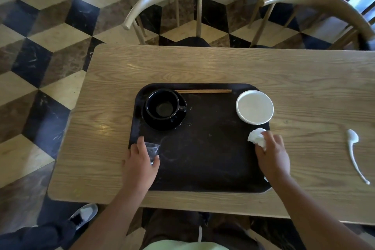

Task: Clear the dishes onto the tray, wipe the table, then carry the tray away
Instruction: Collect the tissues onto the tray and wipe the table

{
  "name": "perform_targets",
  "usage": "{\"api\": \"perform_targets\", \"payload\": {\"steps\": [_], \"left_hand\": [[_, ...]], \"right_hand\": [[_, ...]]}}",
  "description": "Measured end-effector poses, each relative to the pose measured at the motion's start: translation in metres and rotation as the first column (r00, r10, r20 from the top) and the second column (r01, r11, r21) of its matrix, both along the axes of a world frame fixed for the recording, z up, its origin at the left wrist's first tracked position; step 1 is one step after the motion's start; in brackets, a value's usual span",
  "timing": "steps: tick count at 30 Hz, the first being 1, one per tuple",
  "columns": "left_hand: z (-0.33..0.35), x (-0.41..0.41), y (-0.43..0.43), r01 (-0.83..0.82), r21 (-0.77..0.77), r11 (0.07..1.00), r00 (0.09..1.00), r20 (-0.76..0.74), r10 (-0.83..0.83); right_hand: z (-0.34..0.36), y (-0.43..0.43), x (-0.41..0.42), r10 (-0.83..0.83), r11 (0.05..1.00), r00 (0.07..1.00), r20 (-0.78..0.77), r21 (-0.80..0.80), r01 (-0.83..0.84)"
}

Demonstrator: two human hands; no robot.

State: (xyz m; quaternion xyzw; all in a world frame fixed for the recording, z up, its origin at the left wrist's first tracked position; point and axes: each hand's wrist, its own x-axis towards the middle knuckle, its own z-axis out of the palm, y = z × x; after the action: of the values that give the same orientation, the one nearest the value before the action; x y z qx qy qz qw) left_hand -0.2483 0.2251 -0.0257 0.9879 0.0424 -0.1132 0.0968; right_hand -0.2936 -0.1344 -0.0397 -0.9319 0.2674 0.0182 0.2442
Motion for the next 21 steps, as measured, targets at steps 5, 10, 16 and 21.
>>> {"api": "perform_targets", "payload": {"steps": [5, 10, 16, 21], "left_hand": [[-0.004, -0.002, -0.001, -0.030, 0.072, 0.997, 1.000, 0.006, 0.030], [-0.006, -0.006, -0.005, -0.046, 0.045, 0.998, 0.999, 0.011, 0.046], [-0.004, -0.014, -0.007, -0.037, 0.034, 0.999, 0.999, 0.021, 0.036], [0.001, -0.017, -0.009, -0.048, 0.012, 0.999, 0.999, 0.004, 0.048]], "right_hand": [[-0.003, 0.008, 0.012, 0.025, 0.999, 1.000, 0.001, 0.029, -0.025], [-0.012, 0.019, -0.005, 0.067, 0.996, 0.998, 0.009, 0.052, -0.067], [-0.012, 0.029, -0.037, 0.077, 0.996, 0.997, 0.013, 0.038, -0.078], [-0.007, 0.033, -0.058, 0.095, 0.995, 0.995, -0.003, 0.035, -0.095]]}}
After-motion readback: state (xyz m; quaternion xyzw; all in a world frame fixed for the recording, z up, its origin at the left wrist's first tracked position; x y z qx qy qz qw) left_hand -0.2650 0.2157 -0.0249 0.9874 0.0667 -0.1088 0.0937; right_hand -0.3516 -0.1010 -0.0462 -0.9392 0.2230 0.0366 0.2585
